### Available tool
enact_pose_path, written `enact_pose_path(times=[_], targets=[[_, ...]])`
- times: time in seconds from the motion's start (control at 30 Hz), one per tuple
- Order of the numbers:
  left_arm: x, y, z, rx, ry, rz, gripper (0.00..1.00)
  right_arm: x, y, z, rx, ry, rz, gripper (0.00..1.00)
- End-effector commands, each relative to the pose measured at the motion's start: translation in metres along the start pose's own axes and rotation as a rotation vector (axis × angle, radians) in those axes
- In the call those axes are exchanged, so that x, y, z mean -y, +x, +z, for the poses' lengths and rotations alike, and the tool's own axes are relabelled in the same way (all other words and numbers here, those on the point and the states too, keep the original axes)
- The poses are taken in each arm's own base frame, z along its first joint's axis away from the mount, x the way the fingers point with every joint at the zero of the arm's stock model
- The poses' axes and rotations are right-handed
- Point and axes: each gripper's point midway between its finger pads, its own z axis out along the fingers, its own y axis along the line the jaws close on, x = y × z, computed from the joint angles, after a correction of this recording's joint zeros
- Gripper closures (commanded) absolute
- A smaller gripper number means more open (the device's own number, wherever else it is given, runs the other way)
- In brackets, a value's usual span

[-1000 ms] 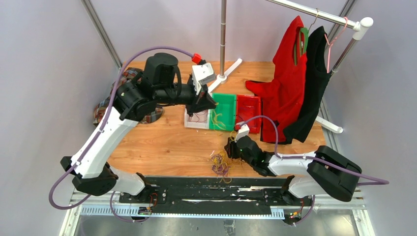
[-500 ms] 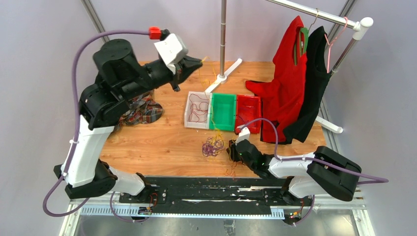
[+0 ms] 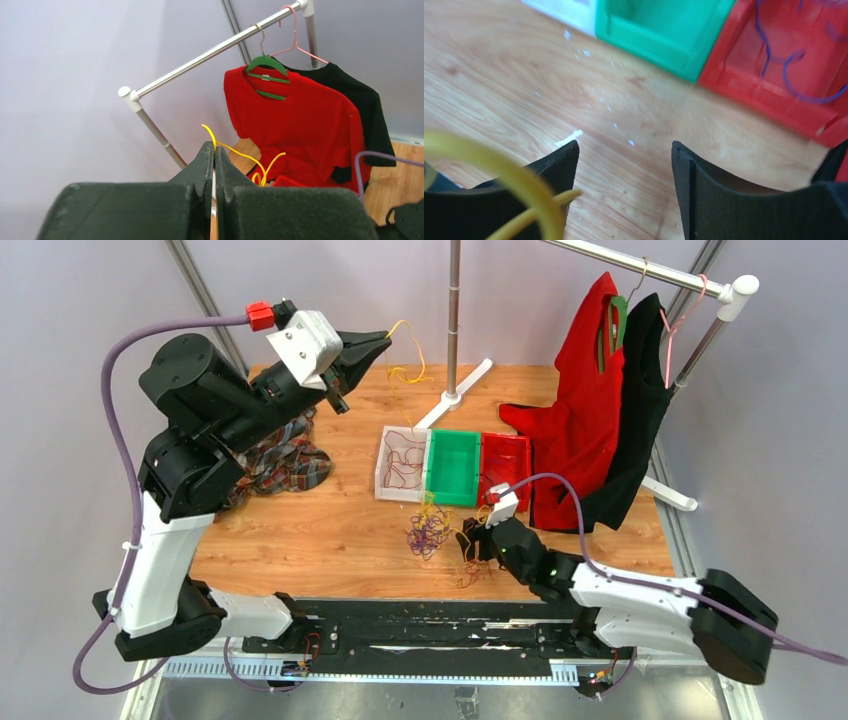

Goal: Untangle the cables

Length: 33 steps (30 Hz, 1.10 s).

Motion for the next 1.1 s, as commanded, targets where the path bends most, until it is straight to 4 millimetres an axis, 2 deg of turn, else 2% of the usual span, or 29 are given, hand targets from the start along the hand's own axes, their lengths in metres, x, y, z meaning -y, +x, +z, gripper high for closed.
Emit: enact_pose_path(times=[0.0, 0.17, 0.23, 0.43, 0.6, 0.8, 1.07], targets=[[0.017, 0.006, -0.007, 0.006, 0.064, -0.012, 1.0, -0.014, -0.052, -0.026, 0.089, -0.063, -0.048, 0.31], [0.034, 0.039, -0.01, -0.065, 0.11, -0.039, 0.99, -0.035, -0.101, -0.051, 0.171, -0.169, -0.085, 0.29], [0.04, 0.047, -0.01, -0.081, 0.125, -0.055, 1.0, -0.044, -0.119, -0.058, 0.19, -0.2, -0.105, 0.29], [0.05, 0.054, -0.013, -0.099, 0.166, -0.083, 1.0, -0.083, -0.175, -0.077, 0.293, -0.356, -0.139, 0.28], [0.052, 0.054, -0.014, -0.105, 0.172, -0.096, 1.0, -0.11, -0.203, -0.072, 0.344, -0.427, -0.181, 0.28], [0.057, 0.054, -0.016, -0.107, 0.194, -0.114, 1.0, -0.124, -0.227, -0.061, 0.407, -0.43, -0.193, 0.27], [0.064, 0.064, -0.014, -0.132, 0.206, -0.157, 1.0, -0.145, -0.238, -0.058, 0.421, -0.506, -0.161, 0.28]])
